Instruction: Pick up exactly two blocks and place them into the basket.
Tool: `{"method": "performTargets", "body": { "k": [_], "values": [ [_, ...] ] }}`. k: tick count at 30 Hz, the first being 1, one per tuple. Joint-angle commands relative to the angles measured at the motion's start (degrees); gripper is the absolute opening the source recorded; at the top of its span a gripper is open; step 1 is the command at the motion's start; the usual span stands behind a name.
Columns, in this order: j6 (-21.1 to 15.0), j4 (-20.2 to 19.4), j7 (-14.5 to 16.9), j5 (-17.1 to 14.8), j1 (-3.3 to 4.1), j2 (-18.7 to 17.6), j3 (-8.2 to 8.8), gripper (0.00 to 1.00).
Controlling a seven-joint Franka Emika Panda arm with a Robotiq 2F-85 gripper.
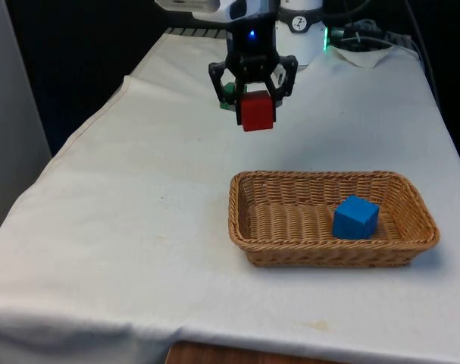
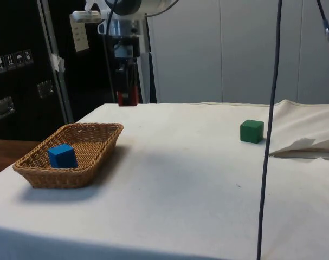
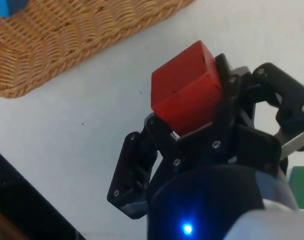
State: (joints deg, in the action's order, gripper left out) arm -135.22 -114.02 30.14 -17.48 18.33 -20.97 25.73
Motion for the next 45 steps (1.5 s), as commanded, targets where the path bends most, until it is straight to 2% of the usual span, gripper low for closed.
{"method": "performTargets", "body": {
  "k": [1, 2, 3, 4, 10, 12, 13, 14, 21, 27, 30, 35, 38, 39, 40, 45],
  "values": [
    [0.7, 0.7, -1.0, 0.4, 0.34, -0.5, 0.06, 0.04],
    [0.9, 1.0, -1.3, 0.4, 0.4, -0.7, -0.11, 0.04],
    [0.3, 0.6, -0.7, 0.0, 0.06, -0.3, -0.34, 0.04],
    [1.1, 1.3, -1.6, 0.4, 0.34, -0.8, -0.29, 0.04],
    [2.5, 3.7, -3.7, 0.3, 0.52, -2.1, -1.38, 0.04],
    [3.1, 4.9, -4.6, 0.2, 0.52, -2.8, -1.83, 0.04],
    [2.3, 4.2, -3.9, 0.0, 0.29, -2.3, -1.89, 0.04],
    [3.3, 5.3, -4.9, 0.2, 0.52, -3.0, -2.01, 0.04],
    [4.1, 7.9, -6.2, 0.0, 0.34, -5.0, -2.86, 0.04],
    [6.4, 12.4, -8.5, -0.2, 0.34, -8.7, -3.61, 0.04],
    [6.0, 12.9, -8.7, -0.2, 0.34, -9.3, -3.67, 0.04],
    [6.7, 16.7, -10.1, -0.9, 0.11, -13.2, -4.47, 0.04],
    [6.8, 19.7, -11.1, -1.4, 0.11, -16.2, -4.76, 0.04],
    [6.1, 19.4, -10.9, -1.2, 0.34, -16.0, -4.53, 0.04],
    [6.9, 20.3, -11.3, -1.5, 0.11, -16.8, -4.81, 0.04],
    [7.2, 24.9, -12.9, -2.0, 0.06, -21.3, -5.27, 0.04]
  ]
}}
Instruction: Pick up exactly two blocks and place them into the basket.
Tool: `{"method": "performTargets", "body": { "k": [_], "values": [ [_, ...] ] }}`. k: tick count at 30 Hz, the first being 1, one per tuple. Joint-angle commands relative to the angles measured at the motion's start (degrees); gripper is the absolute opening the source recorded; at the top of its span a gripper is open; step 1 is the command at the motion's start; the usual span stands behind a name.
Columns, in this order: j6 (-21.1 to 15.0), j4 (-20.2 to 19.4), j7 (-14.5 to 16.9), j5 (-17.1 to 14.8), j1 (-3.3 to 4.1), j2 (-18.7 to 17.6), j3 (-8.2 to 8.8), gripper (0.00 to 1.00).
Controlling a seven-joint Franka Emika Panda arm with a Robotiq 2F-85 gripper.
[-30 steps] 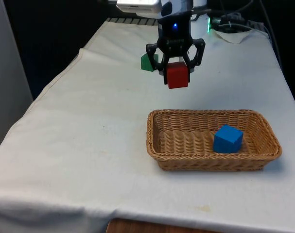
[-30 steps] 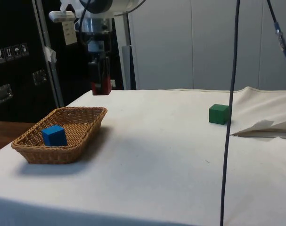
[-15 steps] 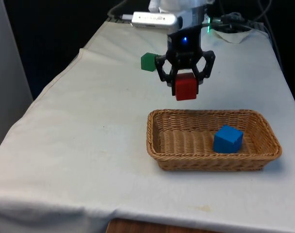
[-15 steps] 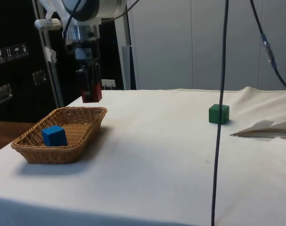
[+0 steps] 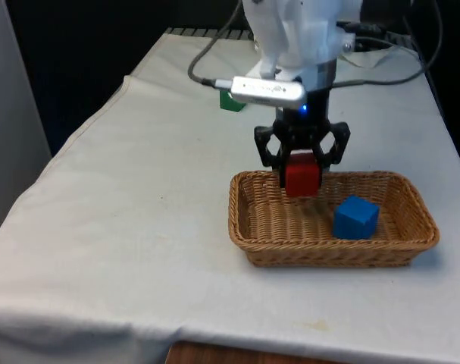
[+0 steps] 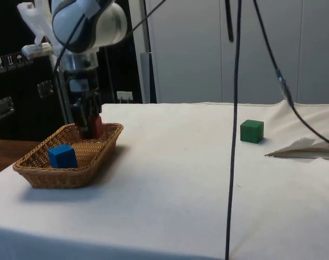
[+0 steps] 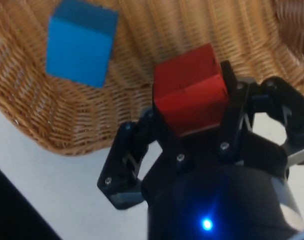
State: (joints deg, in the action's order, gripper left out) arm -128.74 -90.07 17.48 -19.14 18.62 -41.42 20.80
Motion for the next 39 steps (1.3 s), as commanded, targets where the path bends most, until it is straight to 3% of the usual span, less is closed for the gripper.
{"method": "performTargets", "body": {
  "k": [1, 2, 6, 12, 23, 26, 27, 29, 30, 33, 39],
  "values": [
    [0.7, 1.8, -0.6, -0.4, -0.29, -1.6, -0.4, 0.04],
    [0.1, 0.8, -0.3, -0.1, 0.0, -0.7, -0.06, 0.04],
    [1.1, 5.5, -1.7, -0.7, -0.34, -5.2, -0.34, 0.04],
    [1.5, 8.9, -2.9, -0.4, -0.4, -8.4, 0.34, 0.04],
    [0.8, 9.6, -2.8, -0.7, -0.46, -9.5, 0.4, 0.06],
    [0.7, 9.6, -2.8, -0.7, -0.46, -9.6, 0.34, 0.29],
    [0.7, 9.6, -2.7, -0.8, -0.46, -9.7, 0.34, 0.49],
    [0.8, 9.5, -2.8, -0.6, -0.4, -9.6, 0.46, 0.68],
    [0.6, 9.6, -2.7, -0.8, -0.52, -9.7, 0.34, 0.68],
    [0.6, 9.6, -2.7, -0.8, -0.52, -9.7, 0.34, 0.96],
    [0.6, 9.6, -2.6, -0.8, -0.52, -9.7, 0.34, 1.0]
  ]
}}
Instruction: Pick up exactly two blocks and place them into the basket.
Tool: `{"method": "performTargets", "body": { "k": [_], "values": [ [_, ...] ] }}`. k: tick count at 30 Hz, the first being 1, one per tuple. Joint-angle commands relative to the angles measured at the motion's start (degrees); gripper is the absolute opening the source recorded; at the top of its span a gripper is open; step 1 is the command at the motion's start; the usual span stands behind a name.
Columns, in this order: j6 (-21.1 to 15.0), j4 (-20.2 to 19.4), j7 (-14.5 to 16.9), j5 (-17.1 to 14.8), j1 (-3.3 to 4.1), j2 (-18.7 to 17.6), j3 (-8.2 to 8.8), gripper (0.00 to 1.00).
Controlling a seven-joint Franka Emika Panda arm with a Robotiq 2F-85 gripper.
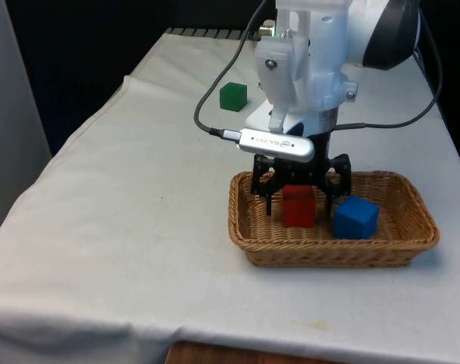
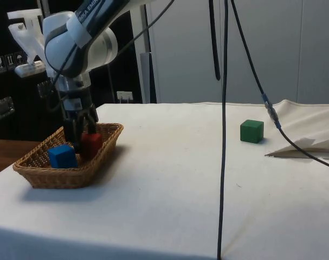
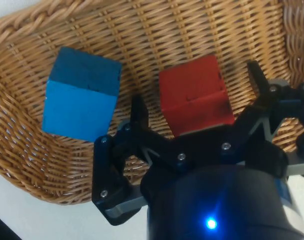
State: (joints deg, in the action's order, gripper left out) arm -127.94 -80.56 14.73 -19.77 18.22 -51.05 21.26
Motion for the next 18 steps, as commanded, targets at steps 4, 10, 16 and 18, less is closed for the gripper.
{"method": "performTargets", "body": {
  "k": [4, 10, 16, 18],
  "values": [
    [0.5, -0.3, 0.1, 0.0, 0.0, 0.9, 0.23, 1.0],
    [2.1, -1.5, 0.1, 0.2, 0.34, 3.4, 1.26, 1.0],
    [3.0, -4.9, 0.2, 1.3, 0.34, 7.5, 1.6, 1.0],
    [3.0, -6.1, 0.2, 1.6, 0.34, 8.8, 1.66, 1.0]
  ]
}}
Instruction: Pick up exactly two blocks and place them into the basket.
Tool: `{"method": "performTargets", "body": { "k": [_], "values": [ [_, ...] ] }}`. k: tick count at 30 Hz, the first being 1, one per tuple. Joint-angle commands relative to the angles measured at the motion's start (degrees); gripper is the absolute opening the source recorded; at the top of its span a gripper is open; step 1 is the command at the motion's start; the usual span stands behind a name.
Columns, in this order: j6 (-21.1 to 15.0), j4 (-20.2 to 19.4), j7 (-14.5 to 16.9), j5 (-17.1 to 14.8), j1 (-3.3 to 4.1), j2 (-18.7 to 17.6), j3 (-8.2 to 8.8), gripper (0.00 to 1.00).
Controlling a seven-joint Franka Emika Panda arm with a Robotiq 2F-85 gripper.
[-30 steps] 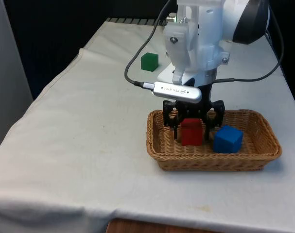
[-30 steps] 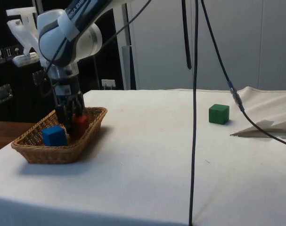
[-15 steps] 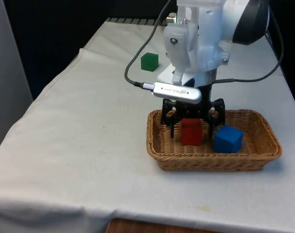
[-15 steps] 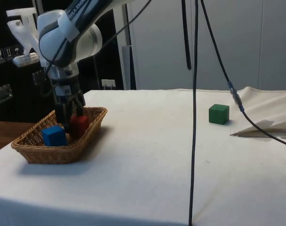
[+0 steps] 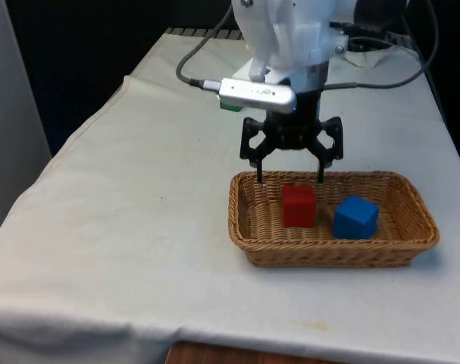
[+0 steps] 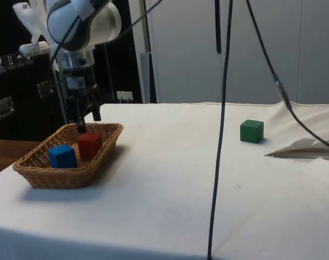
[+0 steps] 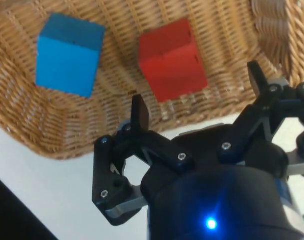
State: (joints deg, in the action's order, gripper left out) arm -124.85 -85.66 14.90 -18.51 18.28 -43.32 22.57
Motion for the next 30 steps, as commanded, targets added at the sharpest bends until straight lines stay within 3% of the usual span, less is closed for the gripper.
{"method": "performTargets", "body": {
  "k": [1, 8, 9, 10, 16, 17, 18, 25, 26, 27, 30],
  "values": [
    [0.0, -0.6, 0.1, 0.2, 0.0, 0.7, 0.06, 1.0],
    [-0.4, -6.3, 0.3, 1.9, 0.46, 6.5, 0.57, 1.0],
    [0.1, -5.1, 0.3, 1.5, 0.06, 5.4, 0.17, 1.0],
    [-0.4, -6.9, 0.3, 2.2, 0.46, 7.1, 0.57, 1.0],
    [-0.7, -11.3, 0.2, 3.9, 0.63, 11.7, 0.74, 1.0],
    [0.0, -10.0, 0.3, 3.4, 0.11, 10.7, 0.29, 1.0],
    [-0.7, -11.9, 0.2, 4.1, 0.63, 12.3, 0.74, 1.0],
    [-1.0, -16.3, -0.4, 6.5, 0.92, 17.0, 0.8, 1.0],
    [-0.1, -15.2, 0.0, 5.9, 0.34, 16.2, 0.29, 1.0],
    [-1.0, -16.9, -0.5, 6.8, 0.97, 17.5, 0.8, 1.0],
    [-1.5, -18.9, -0.9, 7.7, 1.09, 19.4, 0.63, 1.0]
  ]
}}
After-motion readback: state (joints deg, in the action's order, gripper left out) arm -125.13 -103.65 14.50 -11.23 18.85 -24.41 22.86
